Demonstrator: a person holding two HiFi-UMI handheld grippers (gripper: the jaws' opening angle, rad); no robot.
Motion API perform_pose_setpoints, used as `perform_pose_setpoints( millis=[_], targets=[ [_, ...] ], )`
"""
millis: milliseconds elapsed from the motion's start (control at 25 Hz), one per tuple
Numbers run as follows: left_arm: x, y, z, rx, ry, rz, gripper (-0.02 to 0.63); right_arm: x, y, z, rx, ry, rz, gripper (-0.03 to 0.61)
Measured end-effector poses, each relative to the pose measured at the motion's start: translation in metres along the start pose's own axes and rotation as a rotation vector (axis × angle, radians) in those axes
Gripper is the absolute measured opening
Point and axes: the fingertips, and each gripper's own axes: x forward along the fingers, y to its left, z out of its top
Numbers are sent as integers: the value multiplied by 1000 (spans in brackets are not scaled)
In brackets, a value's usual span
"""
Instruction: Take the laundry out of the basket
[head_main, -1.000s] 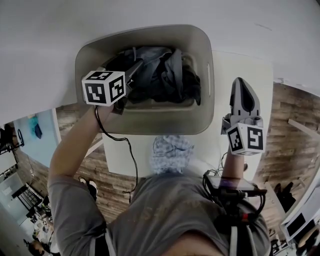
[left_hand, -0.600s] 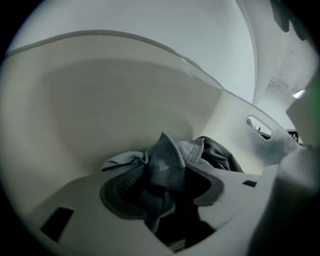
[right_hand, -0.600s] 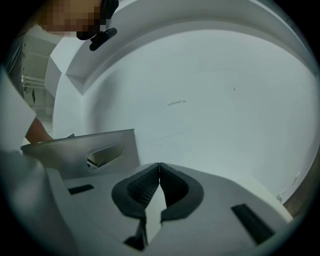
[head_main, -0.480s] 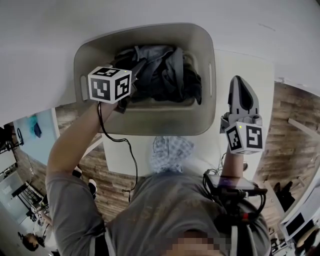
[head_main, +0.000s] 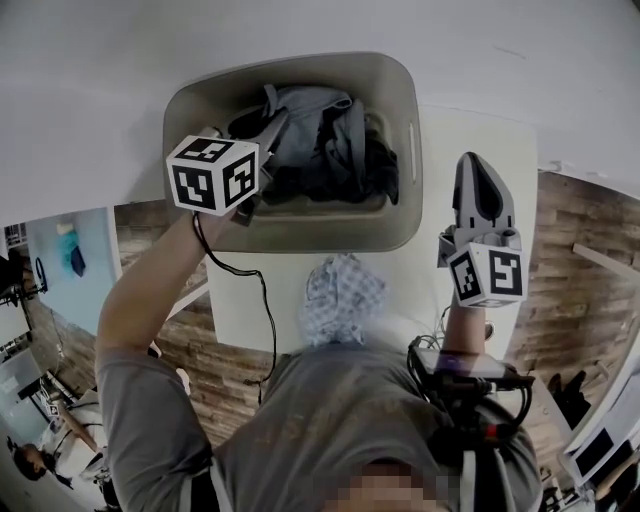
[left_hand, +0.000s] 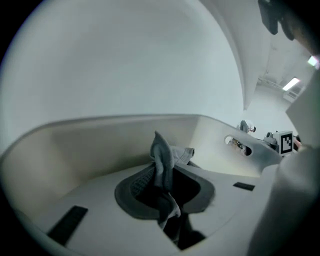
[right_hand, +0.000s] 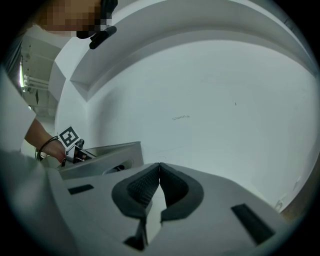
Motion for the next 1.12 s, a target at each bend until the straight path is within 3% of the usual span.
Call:
perform_pose_setpoints(
  millis=[400,800,1120],
  targets=[
    [-59,-32,41,30,-145,18,63,-32,21,37,-29,-86,35,8],
    [-127,-49,86,39,-362,43,60,-84,42,61,-77,-176,45,8],
    [-218,-91,162,165,-533,39,60,-135,82,88,-99,-227,79,8]
  ],
)
